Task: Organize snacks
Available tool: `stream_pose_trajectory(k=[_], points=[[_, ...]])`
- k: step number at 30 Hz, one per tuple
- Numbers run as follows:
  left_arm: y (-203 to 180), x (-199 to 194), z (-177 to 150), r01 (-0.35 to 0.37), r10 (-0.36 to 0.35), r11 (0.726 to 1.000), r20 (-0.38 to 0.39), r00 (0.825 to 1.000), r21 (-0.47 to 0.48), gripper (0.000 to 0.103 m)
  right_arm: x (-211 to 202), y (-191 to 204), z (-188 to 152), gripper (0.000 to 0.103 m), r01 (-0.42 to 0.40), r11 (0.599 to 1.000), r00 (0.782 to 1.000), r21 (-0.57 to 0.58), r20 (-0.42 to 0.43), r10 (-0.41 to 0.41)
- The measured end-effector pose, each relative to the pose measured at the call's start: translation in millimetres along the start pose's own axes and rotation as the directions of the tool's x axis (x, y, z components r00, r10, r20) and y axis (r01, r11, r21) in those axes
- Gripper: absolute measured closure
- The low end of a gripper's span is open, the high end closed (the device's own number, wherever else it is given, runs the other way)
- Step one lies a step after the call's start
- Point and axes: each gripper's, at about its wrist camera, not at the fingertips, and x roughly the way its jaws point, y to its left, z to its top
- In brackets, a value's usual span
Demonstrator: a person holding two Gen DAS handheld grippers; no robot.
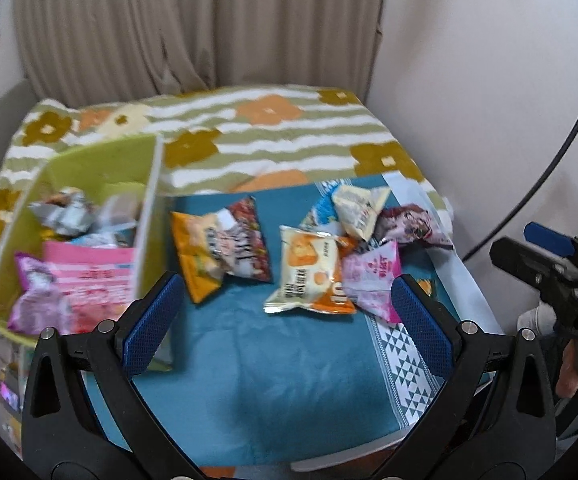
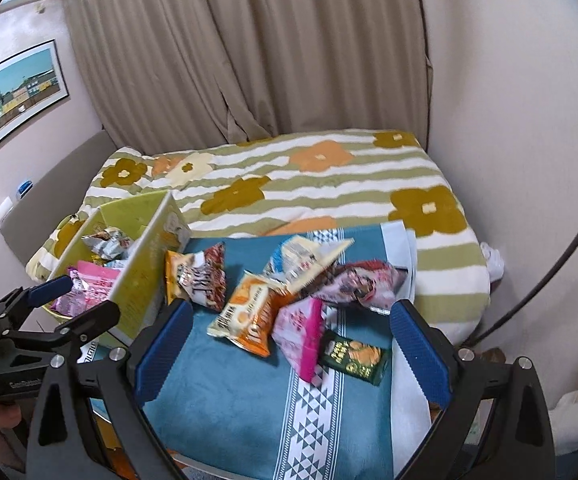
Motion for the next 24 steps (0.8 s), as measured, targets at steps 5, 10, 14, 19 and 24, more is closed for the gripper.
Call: stream_pose_trajectory(k=[5, 10, 14, 19, 24], points=[[-1.7, 65.4, 9.2, 0.068, -0.066, 0.997, -0.085, 0.994, 0.021, 0.001, 35.5, -14.3, -14.5, 0.005, 0.028, 0.999, 0.998, 0.019, -0.048, -0.027], [-3.5, 124.6, 14.1, 0.12, -0.115, 0.993, -0.177, 0.977, 0.017, 0.006, 74.0, -22.9, -30.5, 0.005, 0.041, 0.999, 0.994, 0.023, -0.102, -0.039], [-12.6, 162.1, 13.5, 0.152, -0.137, 0.987, -0.24, 0.961, 0.045, 0.006, 102.6, -19.1, -39.6, 0.005, 0.056, 0.998, 0.989, -0.033, -0.133, -0.06], [-18.0, 191.2, 11.1, 0.165, -0.139, 0.984, -0.299, 0.944, 0.061, 0.017, 125.9, -12.4, -45.7, 0.013, 0.059, 0.995, 0.985, -0.077, -0.158, -0.07], [-12.6, 209.7, 10.1, 0.167, -0.142, 0.985, -0.341, 0.929, 0.046, 0.019, 142.4, -11.0, -44.3, 0.013, 0.05, 0.995, 0.983, -0.085, -0.171, -0.064]])
